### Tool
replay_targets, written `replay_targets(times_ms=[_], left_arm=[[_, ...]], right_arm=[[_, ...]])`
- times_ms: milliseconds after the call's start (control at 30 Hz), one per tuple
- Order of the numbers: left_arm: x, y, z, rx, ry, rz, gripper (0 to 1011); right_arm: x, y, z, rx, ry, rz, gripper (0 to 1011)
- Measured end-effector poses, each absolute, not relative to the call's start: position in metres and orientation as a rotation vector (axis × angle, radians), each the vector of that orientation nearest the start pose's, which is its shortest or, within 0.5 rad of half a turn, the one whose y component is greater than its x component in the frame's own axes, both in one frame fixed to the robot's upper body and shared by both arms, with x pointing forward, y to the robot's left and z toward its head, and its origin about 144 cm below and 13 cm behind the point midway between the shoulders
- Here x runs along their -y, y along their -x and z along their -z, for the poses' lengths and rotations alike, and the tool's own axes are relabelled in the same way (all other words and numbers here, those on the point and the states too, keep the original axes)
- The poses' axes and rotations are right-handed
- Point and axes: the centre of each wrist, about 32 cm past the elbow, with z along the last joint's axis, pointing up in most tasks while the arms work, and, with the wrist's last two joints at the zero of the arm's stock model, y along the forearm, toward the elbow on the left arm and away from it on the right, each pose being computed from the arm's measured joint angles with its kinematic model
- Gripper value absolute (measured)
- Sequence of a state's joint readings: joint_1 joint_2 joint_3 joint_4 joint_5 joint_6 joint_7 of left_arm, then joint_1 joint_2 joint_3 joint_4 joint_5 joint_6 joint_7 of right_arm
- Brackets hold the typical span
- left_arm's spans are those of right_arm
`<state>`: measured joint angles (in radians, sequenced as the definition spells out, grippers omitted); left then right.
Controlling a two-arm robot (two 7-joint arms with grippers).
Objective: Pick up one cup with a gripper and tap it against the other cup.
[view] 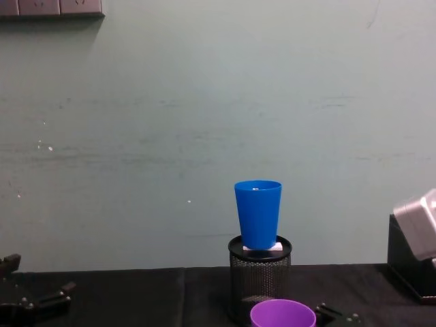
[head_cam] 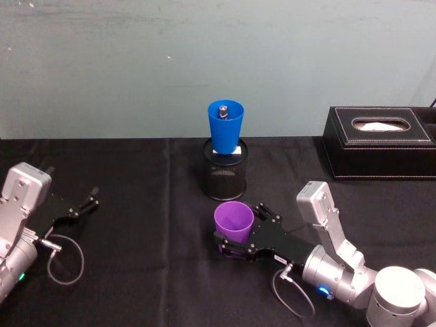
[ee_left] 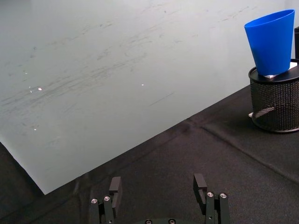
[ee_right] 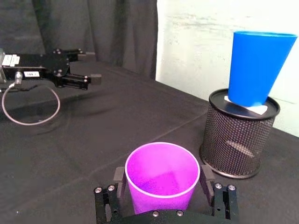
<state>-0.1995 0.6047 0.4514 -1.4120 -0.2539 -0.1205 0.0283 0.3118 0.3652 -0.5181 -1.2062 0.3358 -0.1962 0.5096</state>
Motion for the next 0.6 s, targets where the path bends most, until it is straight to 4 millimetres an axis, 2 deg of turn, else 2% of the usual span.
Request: replay_targets(times_ms=[600], left_arm=[[-0.3097, -0.4886, -1.1398, 0.285, -0.304, -1.248, 1000]], right_arm=[[0.2308, -0.5171, -1.099, 0.079, 0.073, 0.71, 1003]])
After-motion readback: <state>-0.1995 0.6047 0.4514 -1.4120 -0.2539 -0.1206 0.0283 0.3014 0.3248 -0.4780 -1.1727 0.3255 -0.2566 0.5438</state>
